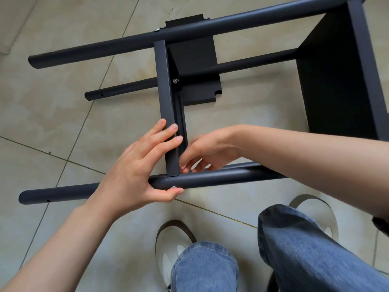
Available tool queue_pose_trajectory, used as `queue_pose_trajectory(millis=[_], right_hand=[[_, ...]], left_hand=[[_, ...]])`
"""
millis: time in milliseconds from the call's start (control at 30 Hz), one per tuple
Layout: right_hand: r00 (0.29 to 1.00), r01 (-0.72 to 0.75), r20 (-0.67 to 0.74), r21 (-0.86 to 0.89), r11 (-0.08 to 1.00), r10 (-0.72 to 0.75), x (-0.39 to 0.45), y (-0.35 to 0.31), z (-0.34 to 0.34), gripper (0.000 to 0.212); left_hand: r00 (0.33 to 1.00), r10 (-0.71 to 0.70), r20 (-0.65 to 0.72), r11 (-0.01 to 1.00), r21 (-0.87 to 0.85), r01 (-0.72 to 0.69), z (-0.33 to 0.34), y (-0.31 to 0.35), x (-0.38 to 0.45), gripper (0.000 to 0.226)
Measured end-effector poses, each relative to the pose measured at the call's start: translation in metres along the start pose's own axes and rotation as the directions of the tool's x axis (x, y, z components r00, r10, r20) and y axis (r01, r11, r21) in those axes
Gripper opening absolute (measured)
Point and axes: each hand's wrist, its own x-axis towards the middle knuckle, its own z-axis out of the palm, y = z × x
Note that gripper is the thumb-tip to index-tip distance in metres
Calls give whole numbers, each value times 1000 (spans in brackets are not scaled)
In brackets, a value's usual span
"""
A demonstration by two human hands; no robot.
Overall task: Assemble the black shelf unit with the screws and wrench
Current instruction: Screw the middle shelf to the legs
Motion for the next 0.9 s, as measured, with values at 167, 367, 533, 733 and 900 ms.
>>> queue_pose_trajectory(millis=[167, 367, 533, 733, 900], right_hand=[[999, 27, 37, 43, 999, -28, -2, 1, -5, 15], [1000, -14, 8, 5, 1000, 14, 2, -1, 1, 17], [1000, -13, 12, -7, 1000, 13, -2, -3, -5, 17], [1000, 25, 17, 35, 999, -25, 3, 1, 0, 18], [1000, -9, 6, 30, 1000, 9, 7, -1, 3, 10]], left_hand=[[1000, 3, 2, 1000, 13, -3, 1, -1, 0, 87], [1000, 5, -4, 1000, 10, -5, 0, -1, 0, 87], [1000, 3, -13, 1000, 11, -3, 1, 0, 0, 86], [1000, 0, -10, 1000, -1, 0, 0, 0, 0, 87], [1000, -8, -10, 1000, -2, 8, 0, 1, 0, 87]])
